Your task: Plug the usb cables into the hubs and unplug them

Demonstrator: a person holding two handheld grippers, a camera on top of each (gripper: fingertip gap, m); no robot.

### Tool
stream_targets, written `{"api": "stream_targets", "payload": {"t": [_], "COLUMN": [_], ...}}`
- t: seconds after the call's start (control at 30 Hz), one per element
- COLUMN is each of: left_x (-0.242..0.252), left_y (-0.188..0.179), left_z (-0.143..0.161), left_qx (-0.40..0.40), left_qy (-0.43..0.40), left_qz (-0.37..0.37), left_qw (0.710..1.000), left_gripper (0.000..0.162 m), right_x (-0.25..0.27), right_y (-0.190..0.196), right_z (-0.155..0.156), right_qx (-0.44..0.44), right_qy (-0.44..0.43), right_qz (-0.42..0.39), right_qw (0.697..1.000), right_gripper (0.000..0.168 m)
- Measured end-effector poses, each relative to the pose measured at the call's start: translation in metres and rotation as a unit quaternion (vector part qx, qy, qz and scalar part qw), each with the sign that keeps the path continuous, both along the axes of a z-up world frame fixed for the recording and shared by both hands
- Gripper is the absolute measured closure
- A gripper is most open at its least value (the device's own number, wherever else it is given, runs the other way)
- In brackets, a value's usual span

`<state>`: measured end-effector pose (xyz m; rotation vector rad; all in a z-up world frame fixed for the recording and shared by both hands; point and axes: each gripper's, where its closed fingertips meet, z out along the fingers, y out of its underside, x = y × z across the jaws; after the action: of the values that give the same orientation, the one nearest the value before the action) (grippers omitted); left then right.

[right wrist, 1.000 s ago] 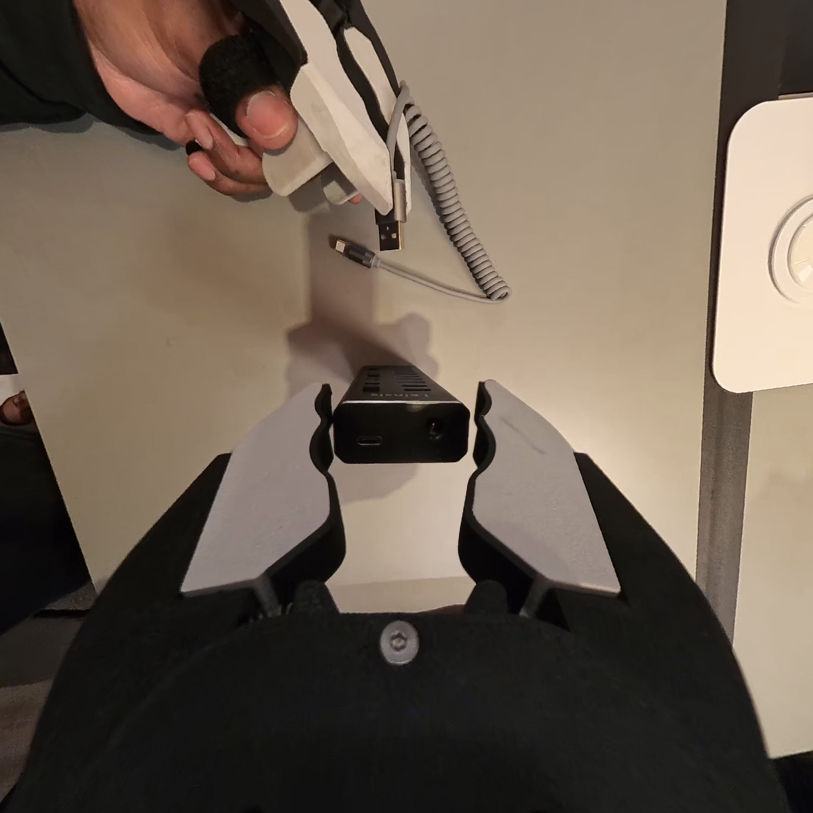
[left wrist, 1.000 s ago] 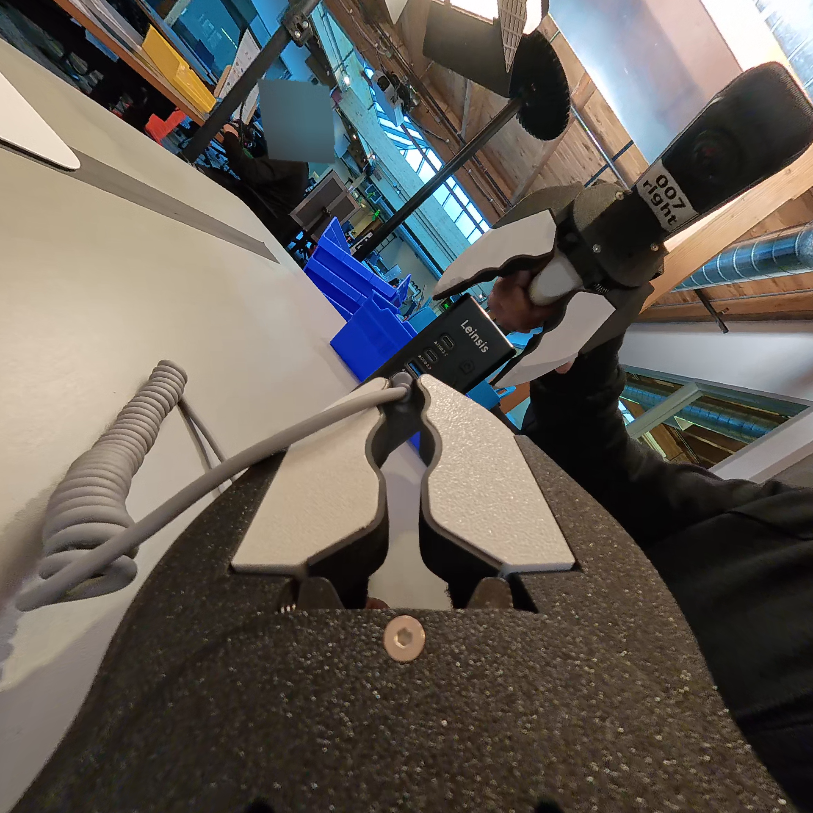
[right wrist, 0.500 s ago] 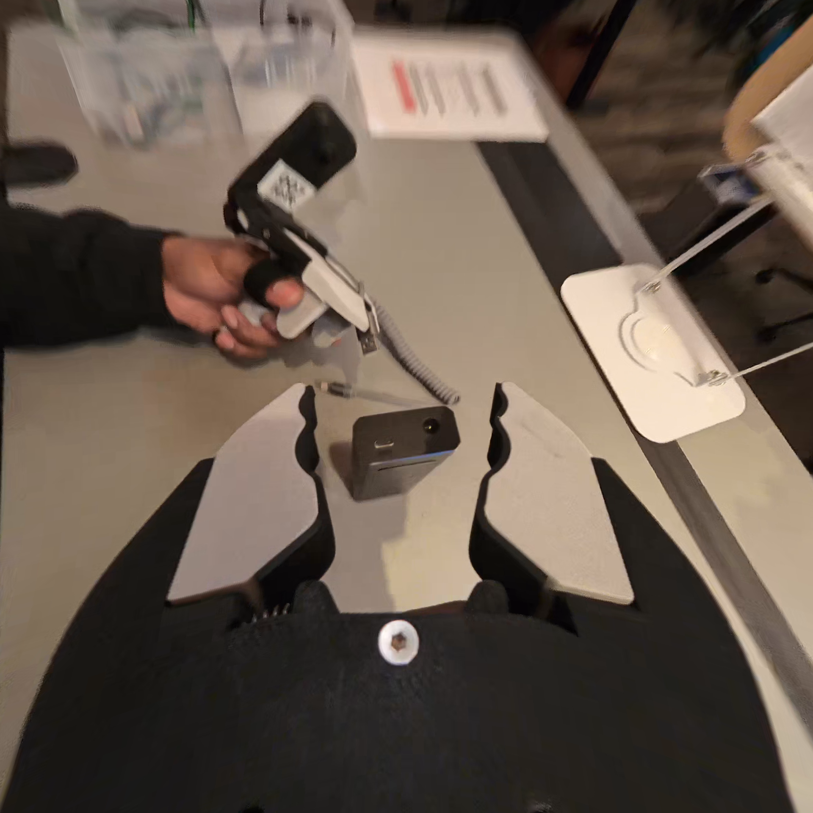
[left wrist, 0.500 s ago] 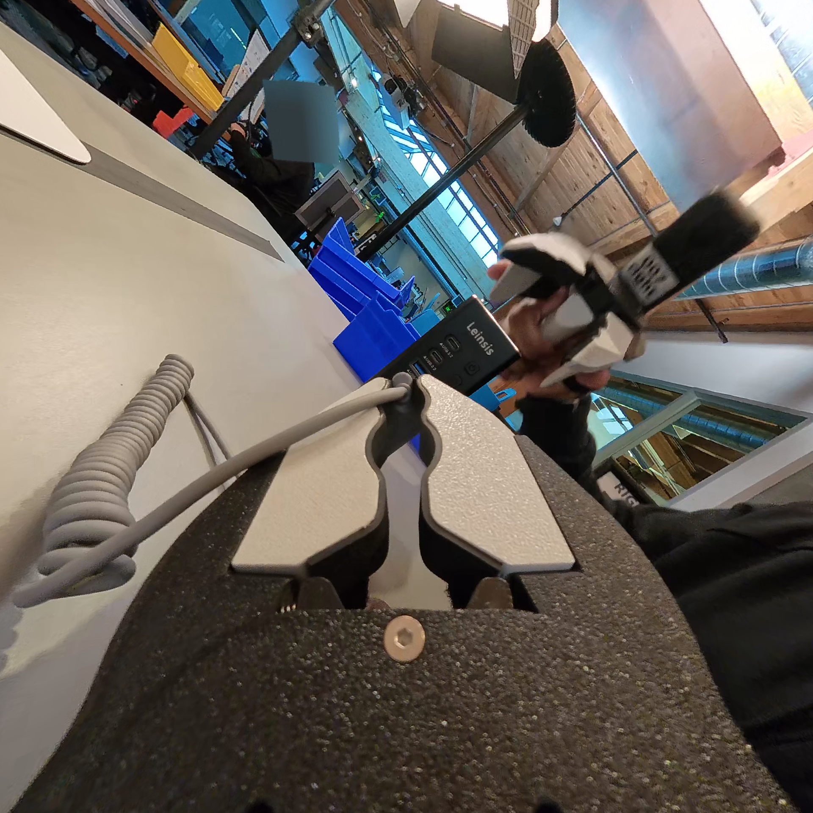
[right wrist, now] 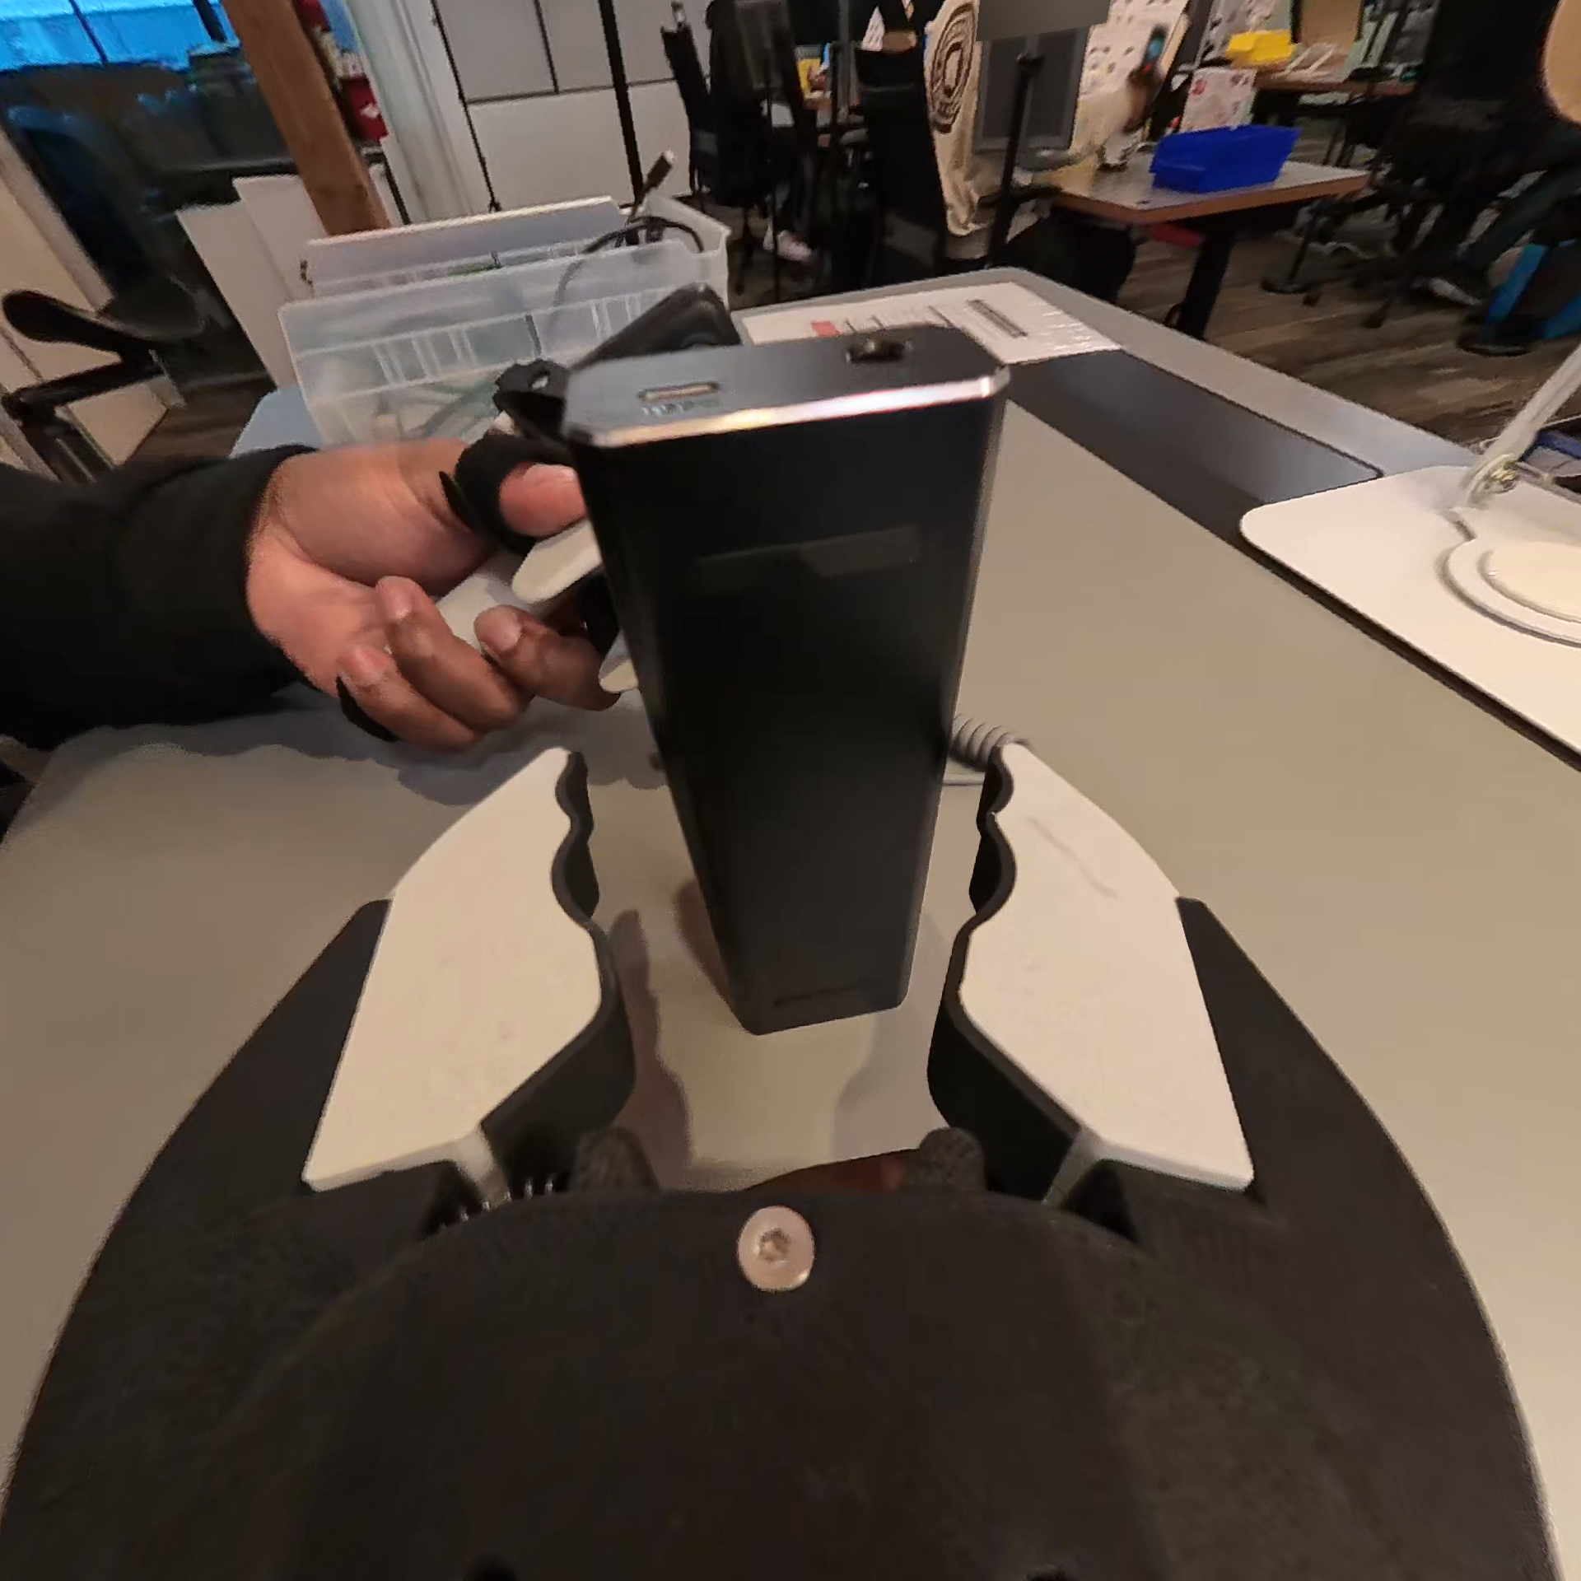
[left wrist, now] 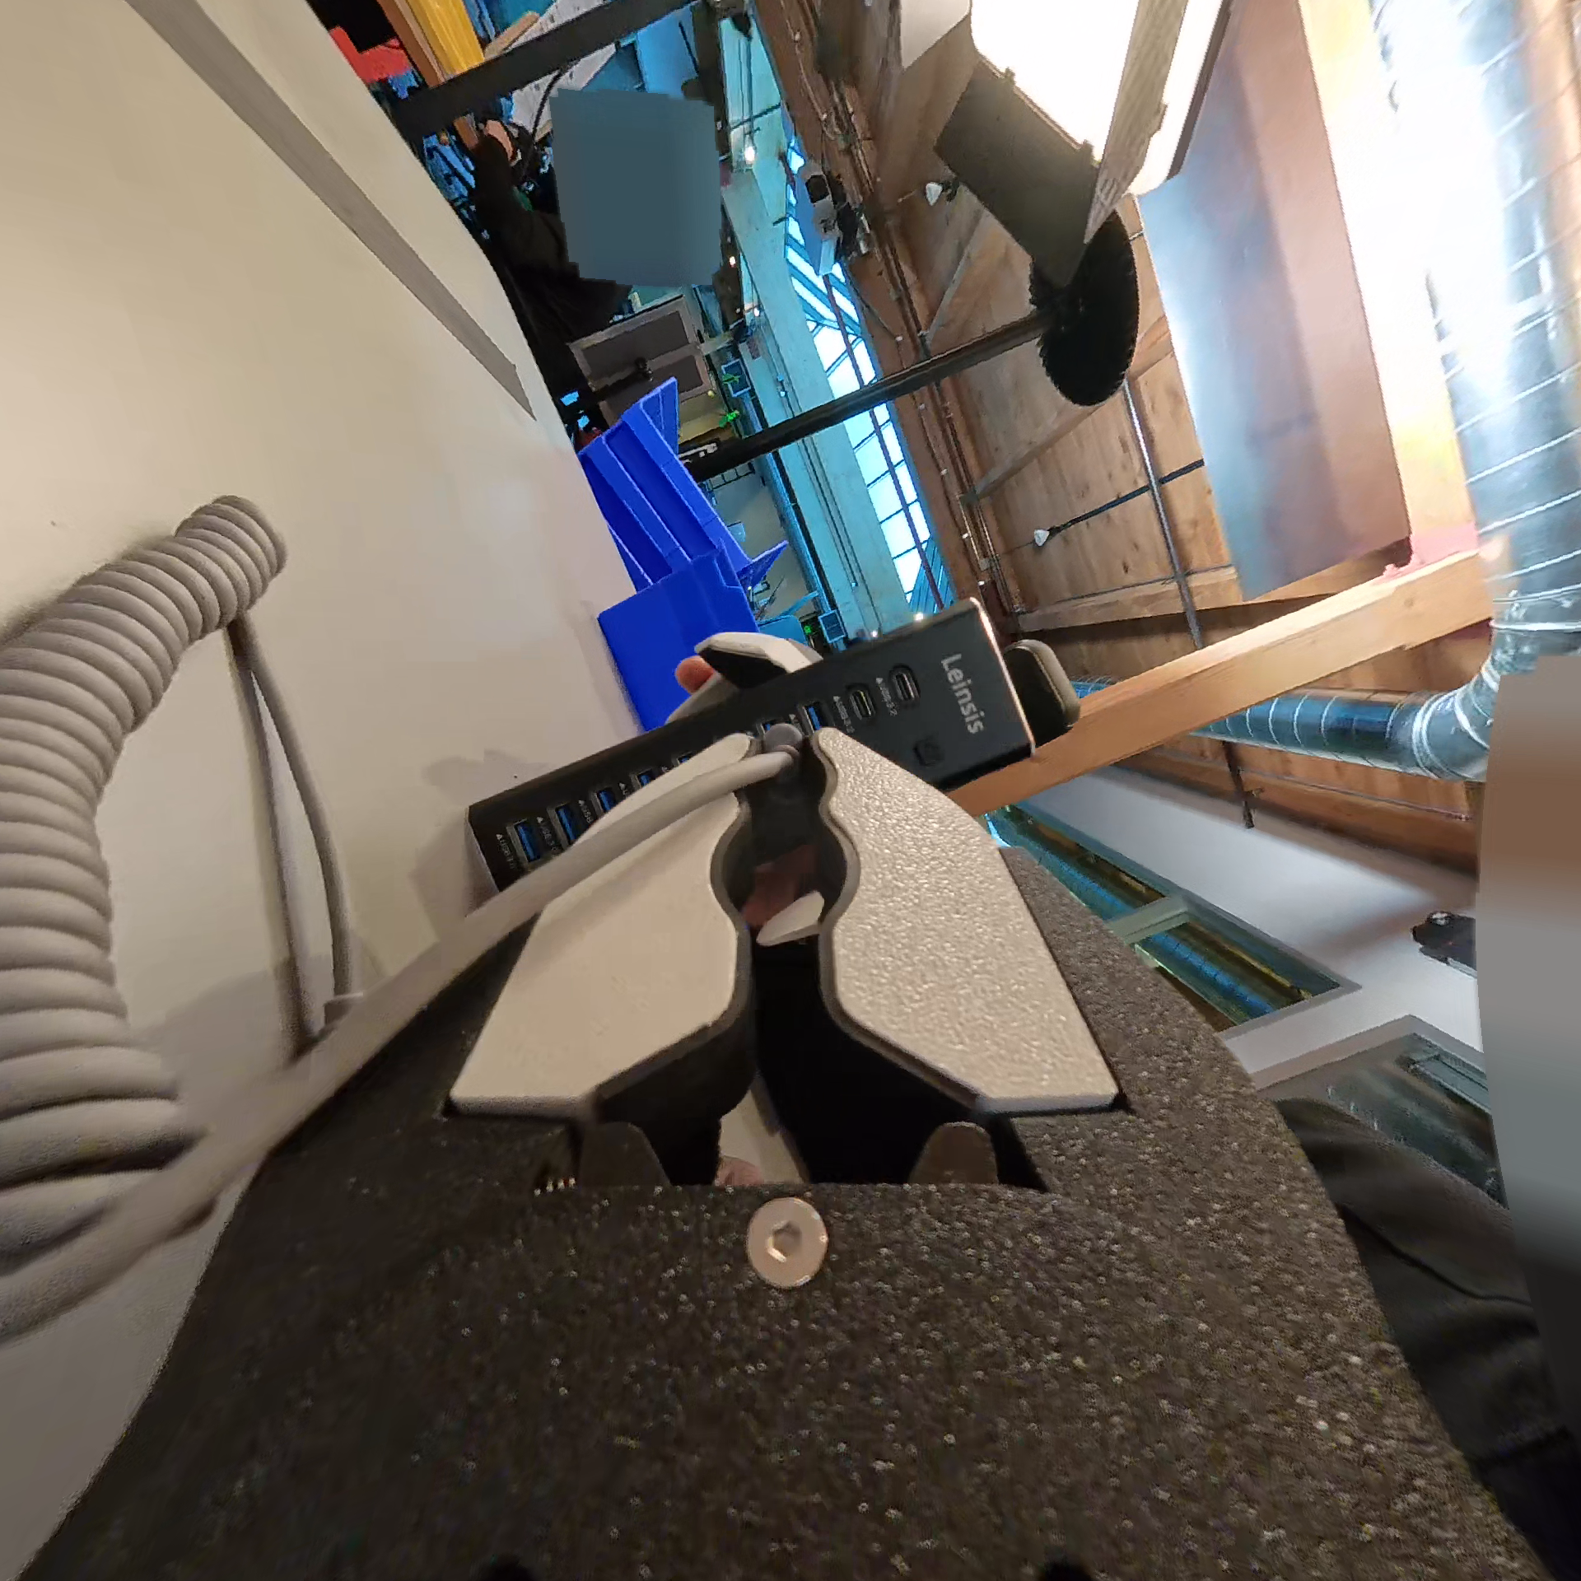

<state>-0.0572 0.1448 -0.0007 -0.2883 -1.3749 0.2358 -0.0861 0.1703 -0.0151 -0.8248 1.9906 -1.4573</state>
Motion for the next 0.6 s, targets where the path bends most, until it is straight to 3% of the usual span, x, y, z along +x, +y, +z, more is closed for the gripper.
{"api": "stream_targets", "payload": {"t": [0.2, 0.6], "left_x": [-0.014, -0.027], "left_y": [0.003, 0.025], "left_z": [0.005, 0.015], "left_qx": [0.004, 0.036], "left_qy": [-0.002, 0.01], "left_qz": [-0.016, -0.03], "left_qw": [1.0, 0.999], "left_gripper": [0.153, 0.153], "right_x": [0.003, 0.007], "right_y": [-0.003, 0.003], "right_z": [-0.018, -0.014], "right_qx": [0.036, -0.037], "right_qy": [0.003, 0.053], "right_qz": [0.03, 0.03], "right_qw": [0.999, 0.997], "right_gripper": [0.107, 0.108]}}
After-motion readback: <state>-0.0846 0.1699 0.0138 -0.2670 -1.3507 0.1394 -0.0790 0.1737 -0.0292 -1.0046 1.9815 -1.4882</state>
